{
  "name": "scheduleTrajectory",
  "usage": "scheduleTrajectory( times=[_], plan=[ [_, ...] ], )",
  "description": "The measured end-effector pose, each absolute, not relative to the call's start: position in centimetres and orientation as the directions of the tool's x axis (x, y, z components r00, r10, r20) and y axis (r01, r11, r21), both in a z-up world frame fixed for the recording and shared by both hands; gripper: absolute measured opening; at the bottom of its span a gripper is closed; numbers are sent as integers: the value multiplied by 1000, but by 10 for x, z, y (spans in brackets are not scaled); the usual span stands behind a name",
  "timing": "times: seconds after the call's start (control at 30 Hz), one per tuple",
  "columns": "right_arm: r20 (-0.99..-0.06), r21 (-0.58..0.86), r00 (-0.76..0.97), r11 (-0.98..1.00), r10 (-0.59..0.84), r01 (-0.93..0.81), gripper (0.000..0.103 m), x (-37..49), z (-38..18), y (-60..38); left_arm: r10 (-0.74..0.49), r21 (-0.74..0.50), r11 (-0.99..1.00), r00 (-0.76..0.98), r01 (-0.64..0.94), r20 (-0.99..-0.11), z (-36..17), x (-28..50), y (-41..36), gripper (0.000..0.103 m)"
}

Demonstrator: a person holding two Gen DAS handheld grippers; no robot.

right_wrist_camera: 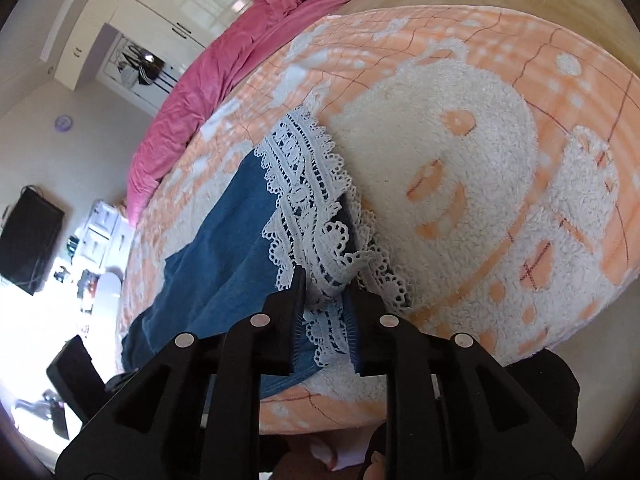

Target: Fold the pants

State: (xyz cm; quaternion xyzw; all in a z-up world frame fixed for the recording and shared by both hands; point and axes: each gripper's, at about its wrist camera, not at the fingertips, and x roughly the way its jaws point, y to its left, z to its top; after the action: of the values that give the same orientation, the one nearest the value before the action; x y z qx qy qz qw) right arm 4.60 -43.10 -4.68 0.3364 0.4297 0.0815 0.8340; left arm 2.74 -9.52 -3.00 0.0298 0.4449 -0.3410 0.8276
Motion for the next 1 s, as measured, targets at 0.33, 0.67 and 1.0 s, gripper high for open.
scheduleTrajectory(
  times=[0.33, 0.67, 1.0],
  plan=[
    [-719, 563, 563, 816, 407, 130, 6, 43, -53, -432, -545, -196, 719, 366, 667, -754, -25, 3, -102, 3],
    [-692, 420, 672, 905, 266, 74, 32, 13, -13, -424, -504, -165, 728, 356, 665, -787, -39, 9, -108, 19],
    [-742, 263, 556, 926, 375, -272, 33, 32, -22, -322, -483, -236, 836, 461, 496, -744, -10, -1, -50, 57]
  ],
)
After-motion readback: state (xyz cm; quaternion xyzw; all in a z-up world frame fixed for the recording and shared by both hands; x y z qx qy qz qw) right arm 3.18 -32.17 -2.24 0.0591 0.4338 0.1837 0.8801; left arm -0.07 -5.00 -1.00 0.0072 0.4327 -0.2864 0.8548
